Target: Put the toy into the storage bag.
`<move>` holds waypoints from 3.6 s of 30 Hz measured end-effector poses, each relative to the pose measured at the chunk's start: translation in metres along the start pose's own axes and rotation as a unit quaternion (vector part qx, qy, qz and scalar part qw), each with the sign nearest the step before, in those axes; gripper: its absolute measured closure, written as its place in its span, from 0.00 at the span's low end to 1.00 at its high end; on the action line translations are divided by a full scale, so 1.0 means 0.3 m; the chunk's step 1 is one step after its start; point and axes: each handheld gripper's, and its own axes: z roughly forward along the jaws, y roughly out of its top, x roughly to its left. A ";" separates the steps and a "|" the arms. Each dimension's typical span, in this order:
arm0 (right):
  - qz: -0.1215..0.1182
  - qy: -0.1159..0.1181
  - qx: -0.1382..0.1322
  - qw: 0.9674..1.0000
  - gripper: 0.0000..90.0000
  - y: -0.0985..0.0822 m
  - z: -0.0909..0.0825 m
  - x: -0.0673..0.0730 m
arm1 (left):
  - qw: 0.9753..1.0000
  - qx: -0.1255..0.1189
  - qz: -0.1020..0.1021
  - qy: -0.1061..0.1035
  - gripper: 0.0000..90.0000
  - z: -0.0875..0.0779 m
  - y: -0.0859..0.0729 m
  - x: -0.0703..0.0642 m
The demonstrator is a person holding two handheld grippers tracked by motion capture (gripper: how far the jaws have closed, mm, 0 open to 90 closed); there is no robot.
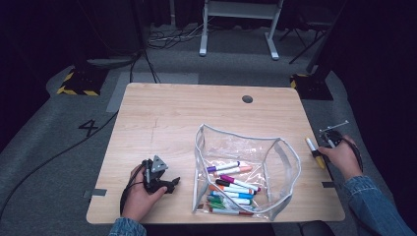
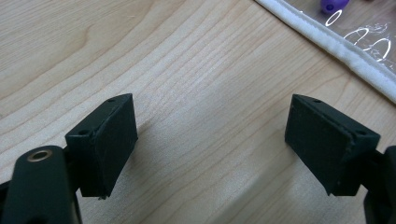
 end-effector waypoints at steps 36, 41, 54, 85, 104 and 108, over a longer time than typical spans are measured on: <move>-0.112 0.056 -0.077 0.989 0.86 0.088 -0.529 0.311 | 1.000 0.000 0.002 -0.001 0.19 0.003 0.002 0.004; -0.155 0.069 -0.082 0.982 0.86 0.108 -0.607 0.415 | 1.000 -0.001 0.001 -0.001 0.19 0.003 0.002 0.003; -0.273 0.101 -0.086 0.953 0.86 0.123 -0.729 0.724 | 1.000 -0.001 0.000 -0.002 0.19 0.003 0.002 0.003; -0.416 0.176 0.049 0.891 0.86 0.076 -0.436 1.148 | 1.000 -0.001 0.000 -0.002 0.19 0.003 0.002 0.003; -0.433 0.150 0.148 0.877 0.86 0.067 -0.263 1.185 | 1.000 0.000 0.002 -0.003 0.19 0.003 0.003 0.004; -0.438 0.144 0.155 0.874 0.83 0.064 -0.249 1.184 | 1.000 0.000 0.003 -0.003 0.19 0.003 0.003 0.005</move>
